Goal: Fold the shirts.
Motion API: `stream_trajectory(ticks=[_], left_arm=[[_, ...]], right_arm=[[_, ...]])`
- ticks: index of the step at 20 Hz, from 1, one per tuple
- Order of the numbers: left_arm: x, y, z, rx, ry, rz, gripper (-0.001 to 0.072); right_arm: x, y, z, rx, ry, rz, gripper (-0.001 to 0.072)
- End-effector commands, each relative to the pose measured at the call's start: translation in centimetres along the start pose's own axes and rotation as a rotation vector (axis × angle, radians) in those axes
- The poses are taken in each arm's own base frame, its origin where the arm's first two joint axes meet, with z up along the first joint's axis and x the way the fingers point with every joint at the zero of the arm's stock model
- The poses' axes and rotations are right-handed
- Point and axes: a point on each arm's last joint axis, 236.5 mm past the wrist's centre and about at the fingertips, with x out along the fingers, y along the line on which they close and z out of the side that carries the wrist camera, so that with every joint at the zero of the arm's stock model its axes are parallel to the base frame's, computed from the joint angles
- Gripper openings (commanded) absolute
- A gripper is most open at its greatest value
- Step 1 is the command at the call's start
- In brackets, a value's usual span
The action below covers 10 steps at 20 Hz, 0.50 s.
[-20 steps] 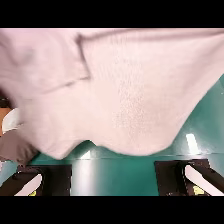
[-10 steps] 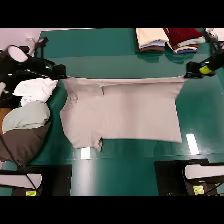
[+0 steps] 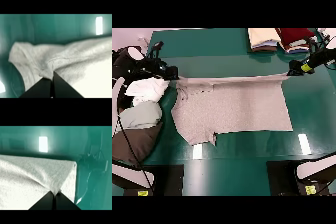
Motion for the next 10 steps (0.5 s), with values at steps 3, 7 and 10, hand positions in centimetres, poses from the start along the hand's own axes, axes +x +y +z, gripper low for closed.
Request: stream_trajectory(ticks=[3,7,10], left_arm=[[2.6,1.5,-6.7,-0.052,0.201,-0.003,0.0021],[2.5,1.5,-7.6,-0.09,0.228,-0.003,0.0515],[-0.7,0.0,-7.3,-0.081,0.199,-0.001,0.0516]], right_arm=[[2.2,-0.7,-4.0,0.017,0.066,-0.023,0.0012],[2.8,-1.3,-4.2,0.087,0.06,-0.028,0.0378],[1.0,-0.8,-4.8,0.094,0.076,-0.021,0.0406]])
